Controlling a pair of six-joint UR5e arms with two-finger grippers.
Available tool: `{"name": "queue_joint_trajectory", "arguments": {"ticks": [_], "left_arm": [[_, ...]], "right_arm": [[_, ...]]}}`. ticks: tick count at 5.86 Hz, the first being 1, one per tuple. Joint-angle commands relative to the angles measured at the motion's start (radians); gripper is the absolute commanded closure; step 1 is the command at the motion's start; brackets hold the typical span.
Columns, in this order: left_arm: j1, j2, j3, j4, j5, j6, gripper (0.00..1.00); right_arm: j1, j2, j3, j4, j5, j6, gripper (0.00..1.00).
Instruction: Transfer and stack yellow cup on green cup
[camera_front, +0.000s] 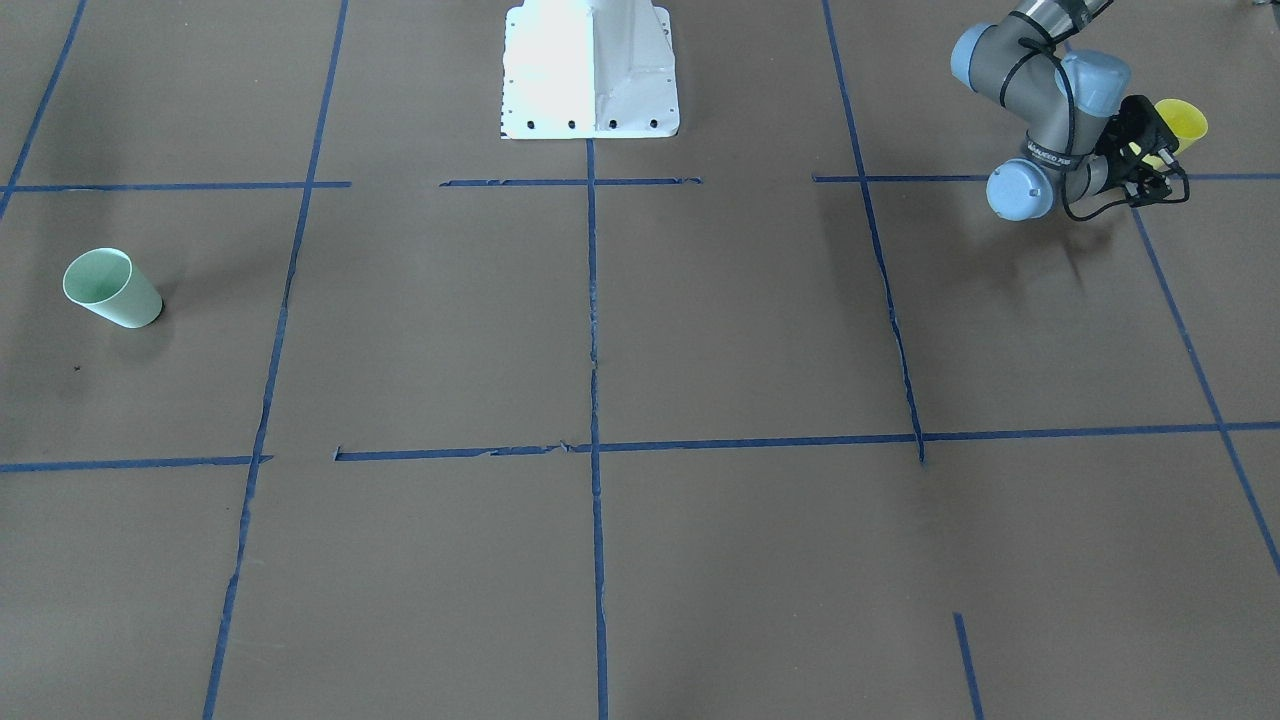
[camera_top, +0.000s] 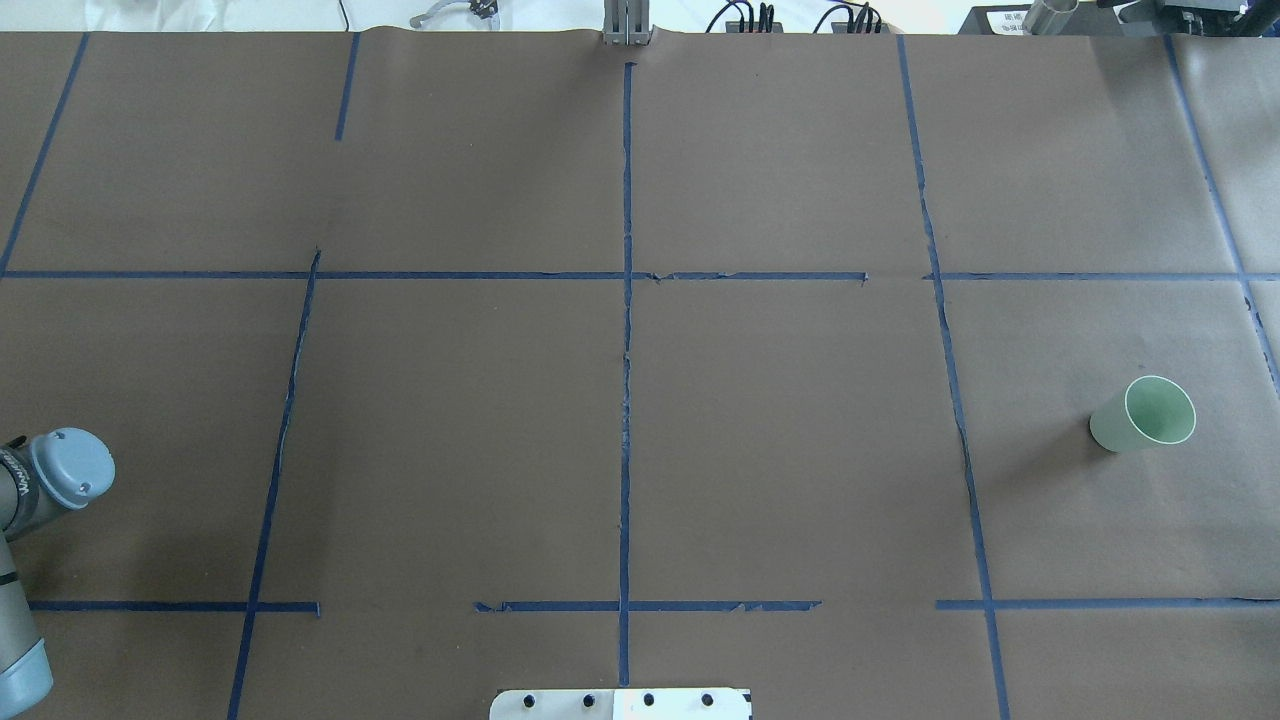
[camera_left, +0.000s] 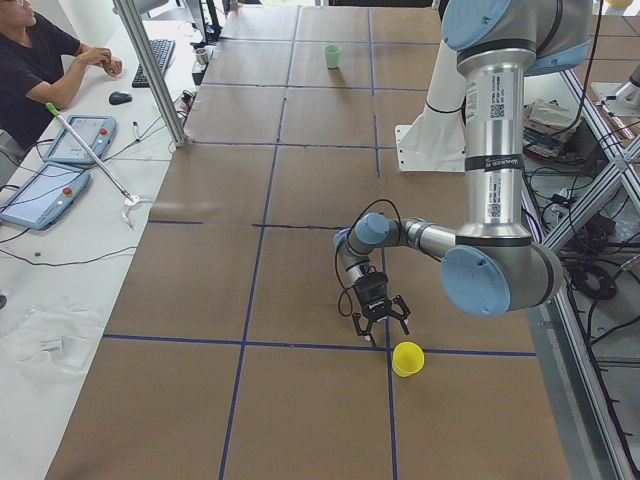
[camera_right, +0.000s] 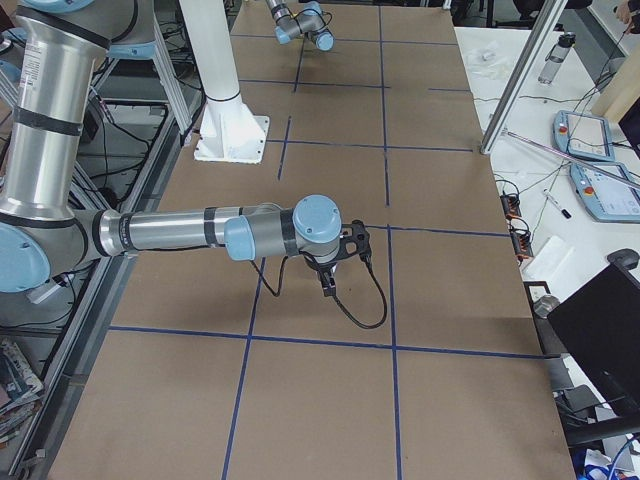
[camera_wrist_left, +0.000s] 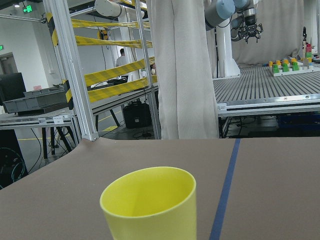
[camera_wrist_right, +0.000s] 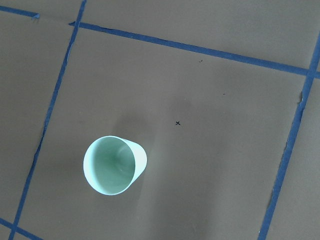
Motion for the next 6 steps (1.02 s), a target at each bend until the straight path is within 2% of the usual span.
{"name": "queue_joint_trajectory", "arguments": {"ticks": [1,4,6], "left_arm": [[0.0,0.0,0.016,0.0,-0.001,-0.006,0.0],[-0.003,0.001,0.032,-0.003,-0.01,-0.006,0.0],[-0.003,0.012,0.036,0.0,-0.069,-0.007,0.0]], "right_arm": [[0.0,0.0,0.0,0.0,0.0,0.0,0.0],[0.0,0.0,0.002,0.002,0.0,-0.003,0.0],[0.0,-0.002,0.0,0.021,0.0,-0.005,0.0]]}}
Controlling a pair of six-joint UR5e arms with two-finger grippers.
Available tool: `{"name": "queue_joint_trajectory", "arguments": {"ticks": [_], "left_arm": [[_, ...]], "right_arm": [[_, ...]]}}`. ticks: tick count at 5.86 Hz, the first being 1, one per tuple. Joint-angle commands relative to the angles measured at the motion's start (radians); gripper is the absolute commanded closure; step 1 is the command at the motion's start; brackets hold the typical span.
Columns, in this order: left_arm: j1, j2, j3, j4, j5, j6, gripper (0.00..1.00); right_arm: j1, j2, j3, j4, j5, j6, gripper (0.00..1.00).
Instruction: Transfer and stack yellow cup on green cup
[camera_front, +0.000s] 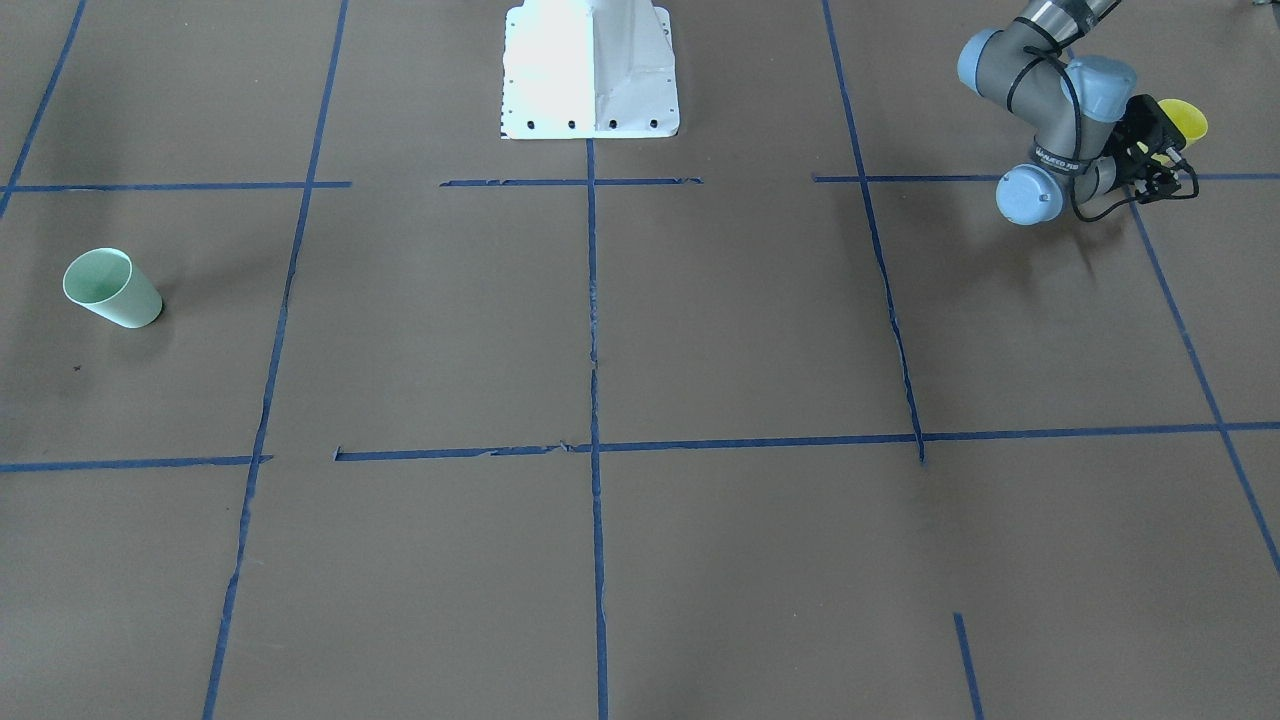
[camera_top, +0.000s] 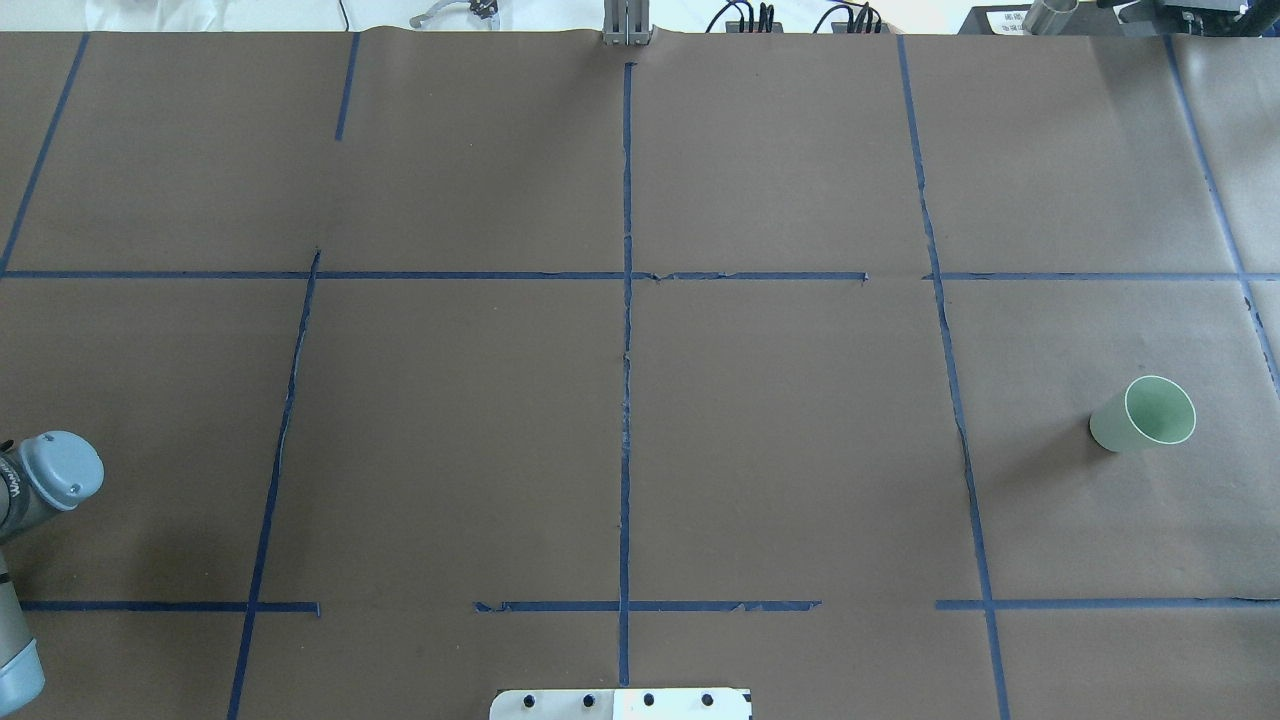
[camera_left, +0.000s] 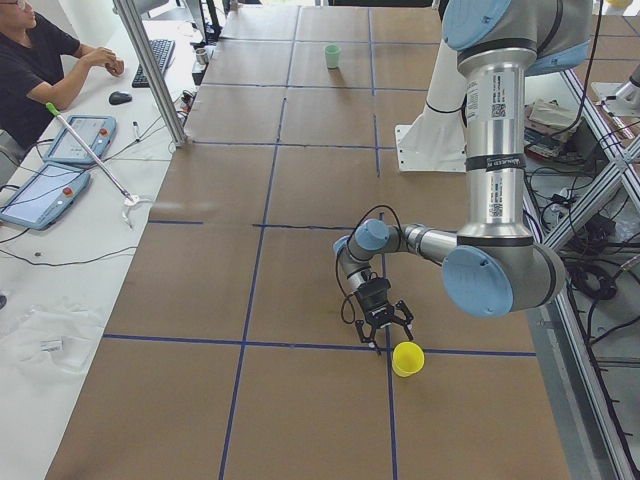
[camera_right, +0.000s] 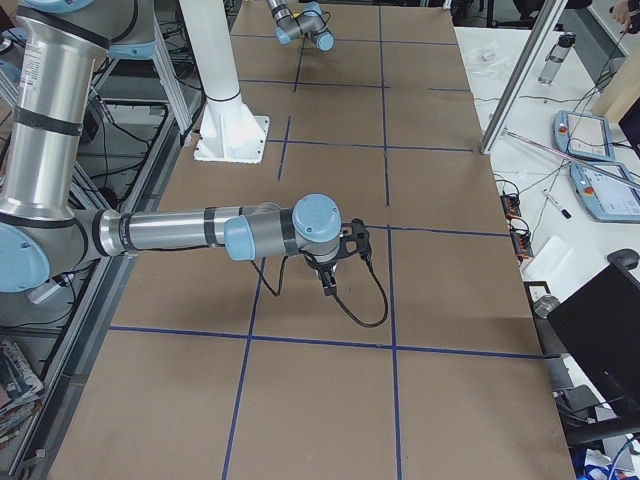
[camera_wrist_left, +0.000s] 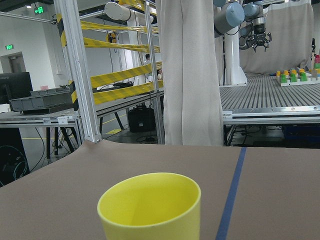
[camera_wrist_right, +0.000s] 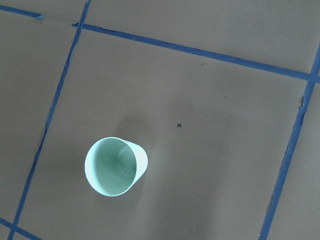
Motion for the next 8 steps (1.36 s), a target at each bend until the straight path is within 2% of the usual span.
{"name": "queue_joint_trajectory", "arguments": {"ticks": [1,8], "left_arm": [[0.0,0.001,0.025,-0.001,-0.032,-0.003,0.0],[0.0,-0.009,0.126,-0.027,-0.037,0.001,0.0]], "right_arm": [[0.0,0.0,0.0,0.005,0.0,0.0,0.0],[0.0,-0.005,0.016,0.01,0.002,0.003,0.0]]}}
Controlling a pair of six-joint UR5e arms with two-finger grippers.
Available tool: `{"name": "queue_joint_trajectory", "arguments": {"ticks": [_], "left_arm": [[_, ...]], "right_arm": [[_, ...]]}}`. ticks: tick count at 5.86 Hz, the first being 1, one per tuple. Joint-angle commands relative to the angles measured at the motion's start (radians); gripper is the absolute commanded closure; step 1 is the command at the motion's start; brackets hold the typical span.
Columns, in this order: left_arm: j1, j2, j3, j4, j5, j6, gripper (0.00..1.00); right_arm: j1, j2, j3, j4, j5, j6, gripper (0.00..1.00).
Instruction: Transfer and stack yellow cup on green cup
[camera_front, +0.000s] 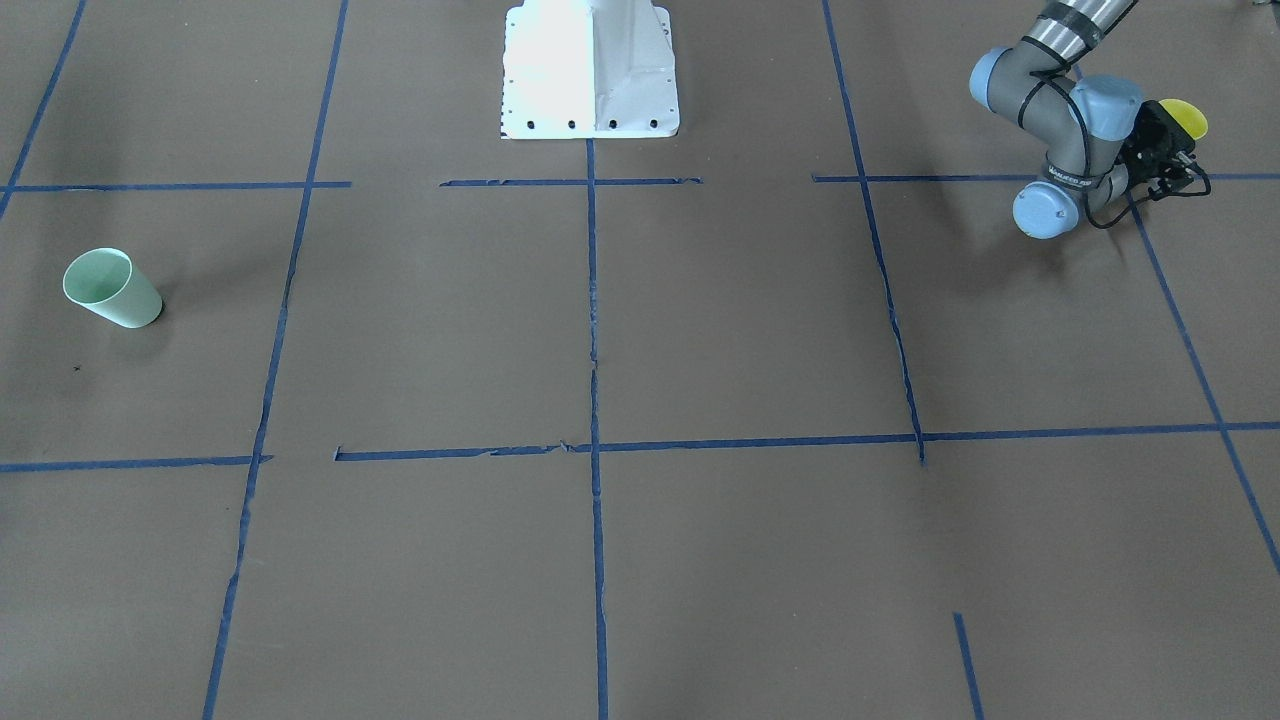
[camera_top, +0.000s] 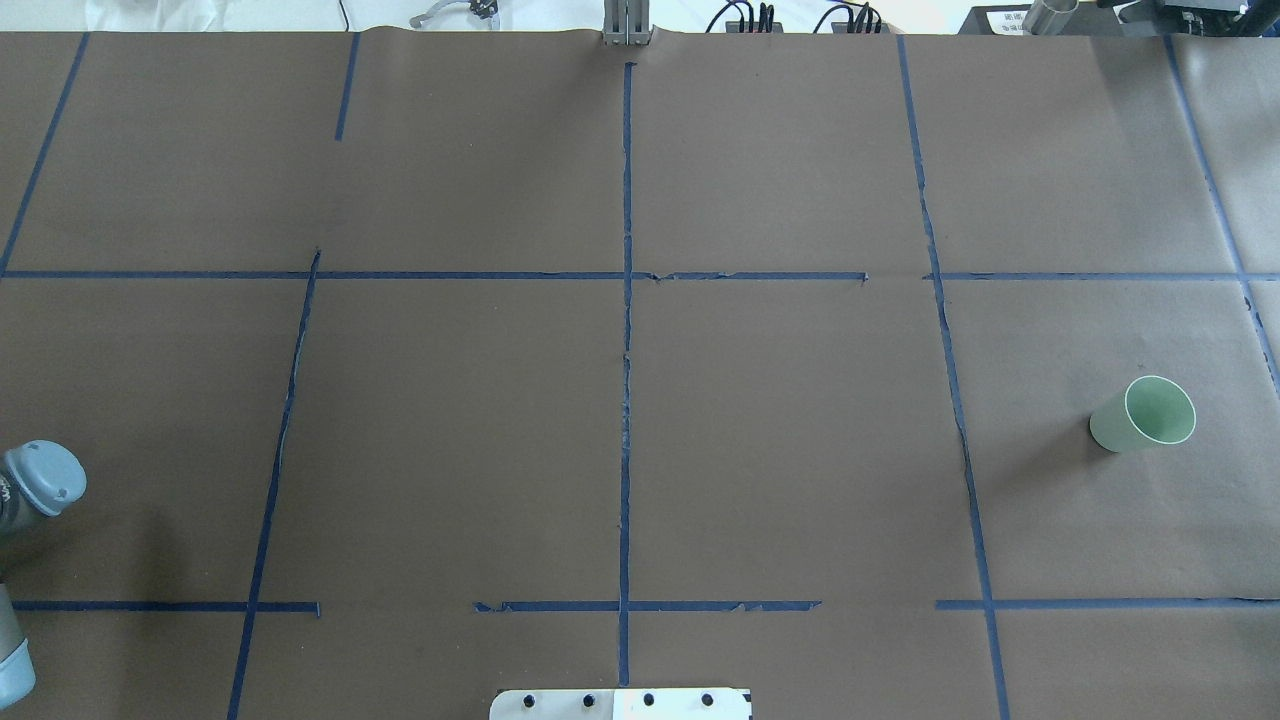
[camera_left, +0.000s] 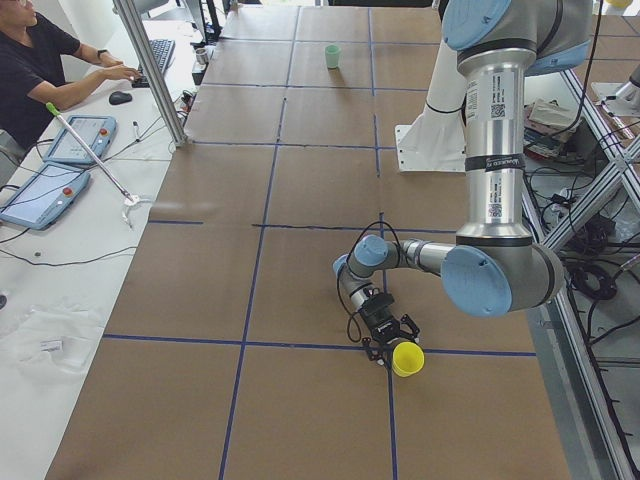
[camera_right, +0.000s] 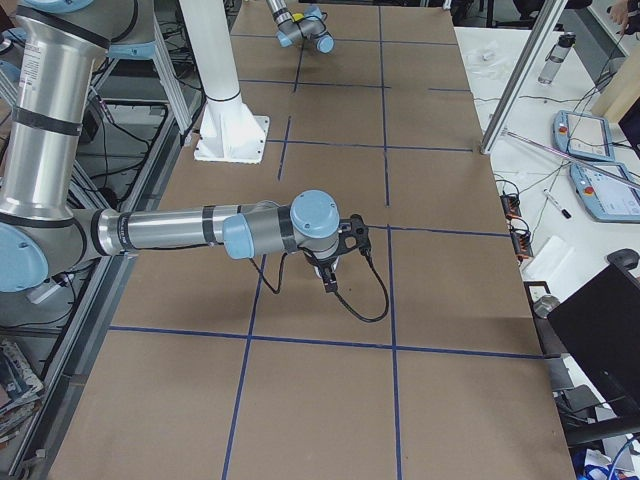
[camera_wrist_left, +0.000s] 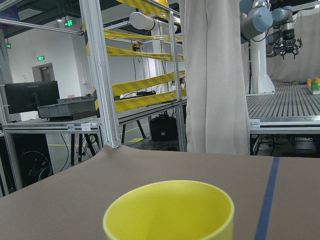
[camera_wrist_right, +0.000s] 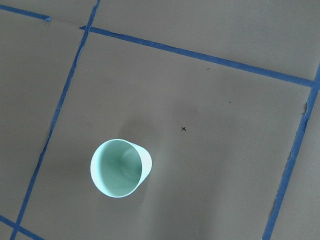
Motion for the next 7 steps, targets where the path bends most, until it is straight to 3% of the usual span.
{"name": "queue_joint_trajectory", "arguments": {"ticks": [1,2,4,6,7], "left_arm": [[0.001,-0.001,0.029,-0.013,-0.026,0.0,0.0],[0.0,0.001,0.03,-0.021,-0.028,0.0,0.06],[0.0,0.01,0.022,-0.021,-0.026,0.003,0.65],[0.0,0.044,-0.022,-0.01,-0.012,0.031,0.9],[0.0,0.067,-0.079,-0.003,0.014,0.057,0.92]], "right_arm": [[0.0,0.0,0.001,-0.001,0.0,0.004,0.0],[0.0,-0.002,0.001,-0.001,0.0,0.005,0.0],[0.0,-0.002,0.001,-0.001,0.002,0.005,0.0],[0.0,-0.002,0.007,-0.001,0.002,0.005,0.0],[0.0,-0.002,0.007,0.0,0.002,0.005,0.0]]}}
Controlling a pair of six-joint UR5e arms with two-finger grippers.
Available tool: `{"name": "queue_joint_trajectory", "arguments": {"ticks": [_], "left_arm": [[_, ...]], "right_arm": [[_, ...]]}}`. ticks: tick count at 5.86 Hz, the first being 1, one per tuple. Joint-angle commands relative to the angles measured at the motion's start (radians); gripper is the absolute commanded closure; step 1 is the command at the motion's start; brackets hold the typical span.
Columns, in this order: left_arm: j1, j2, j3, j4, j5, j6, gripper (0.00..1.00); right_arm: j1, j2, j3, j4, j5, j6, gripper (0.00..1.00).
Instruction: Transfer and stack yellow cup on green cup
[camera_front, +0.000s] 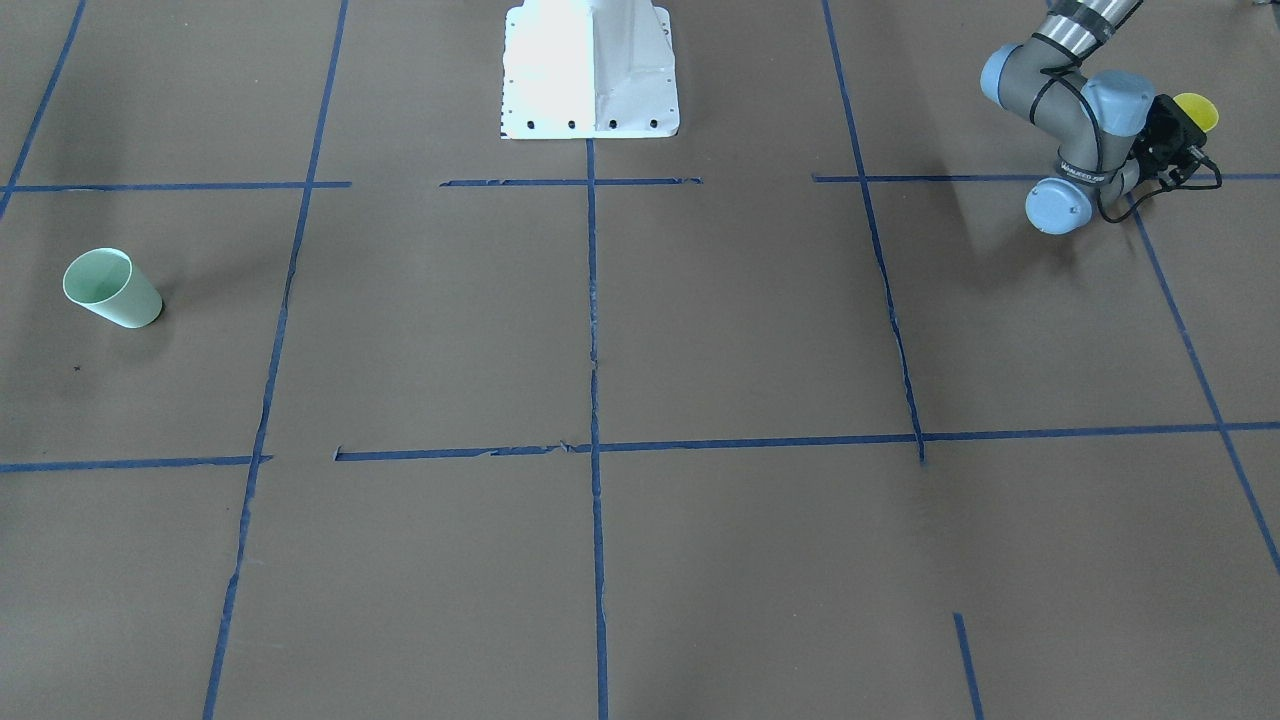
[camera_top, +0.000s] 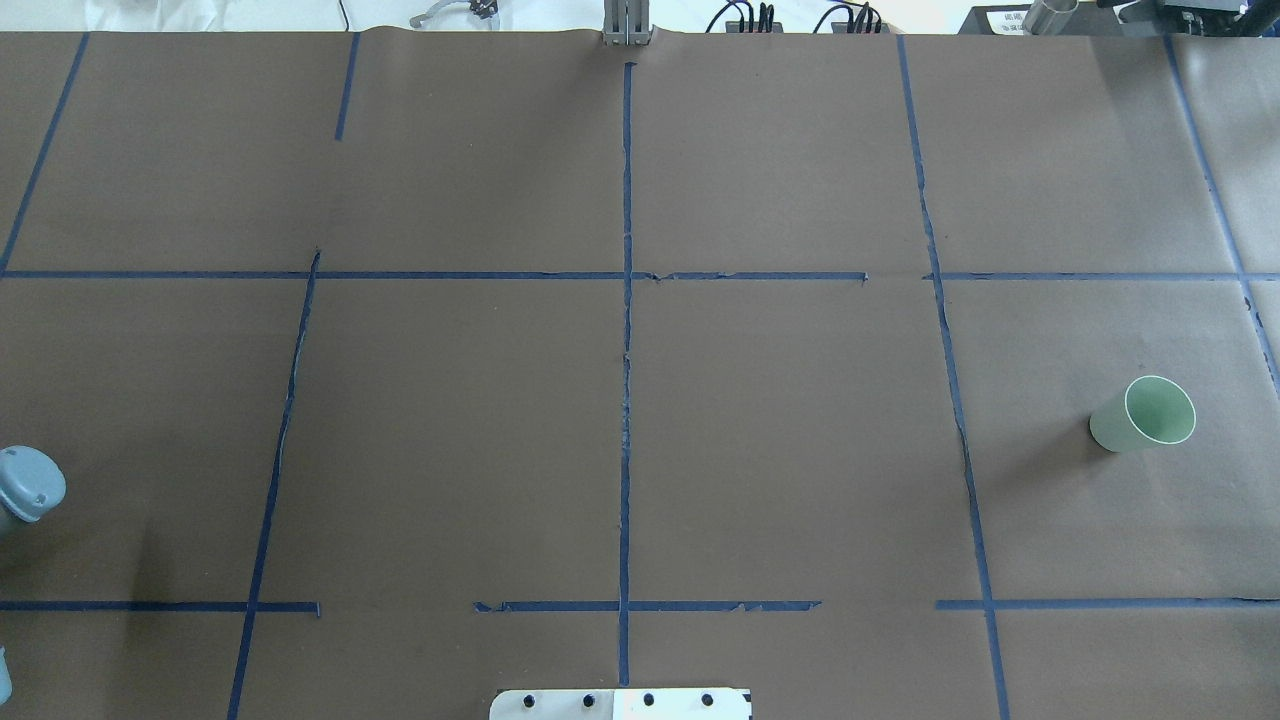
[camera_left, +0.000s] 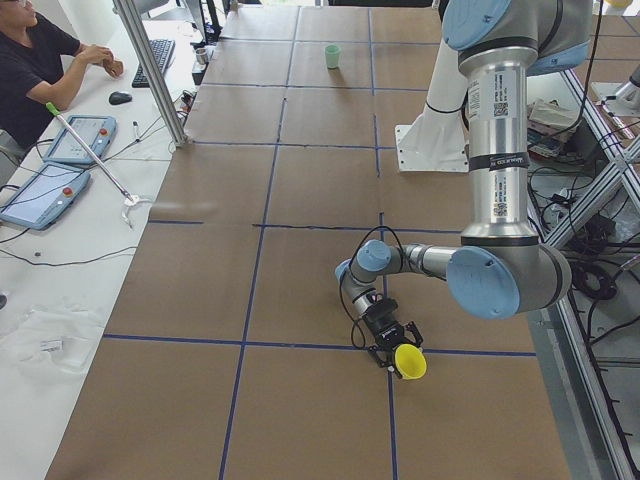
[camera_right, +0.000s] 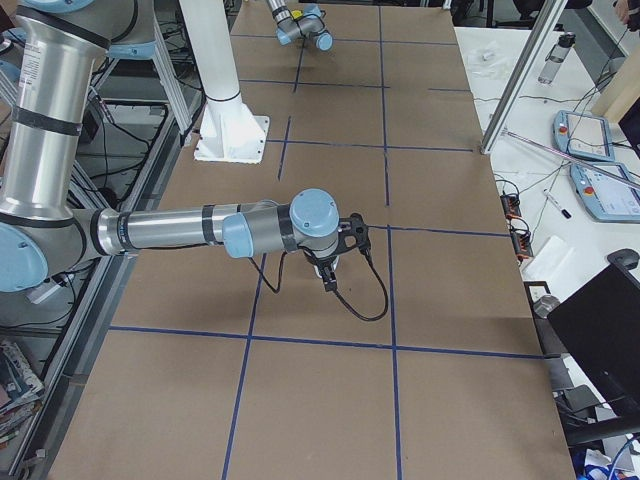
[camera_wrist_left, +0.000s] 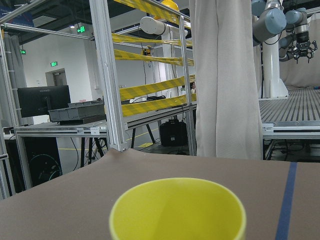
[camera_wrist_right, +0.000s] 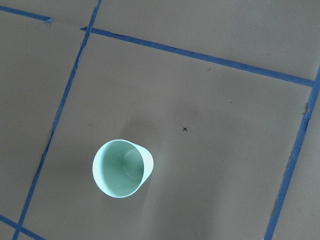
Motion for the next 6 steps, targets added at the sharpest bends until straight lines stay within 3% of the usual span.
{"name": "queue_joint_trajectory", "arguments": {"ticks": [1,3,4,6], "left_arm": [[0.0,0.021,-0.047,0.008,0.123,0.021,0.93],[-0.002,0.014,-0.061,0.008,0.211,0.035,0.95],[-0.008,0.012,-0.087,0.008,0.309,0.035,0.98],[-0.096,0.004,-0.262,0.008,0.552,0.161,0.98]], "right_arm": [[0.0,-0.002,-0.001,0.003,0.0,0.0,0.0],[0.0,-0.002,-0.001,0.003,-0.001,0.0,0.0],[0.0,-0.002,-0.001,0.003,0.0,0.002,0.0],[0.0,-0.002,-0.001,0.001,0.0,0.003,0.0]]}}
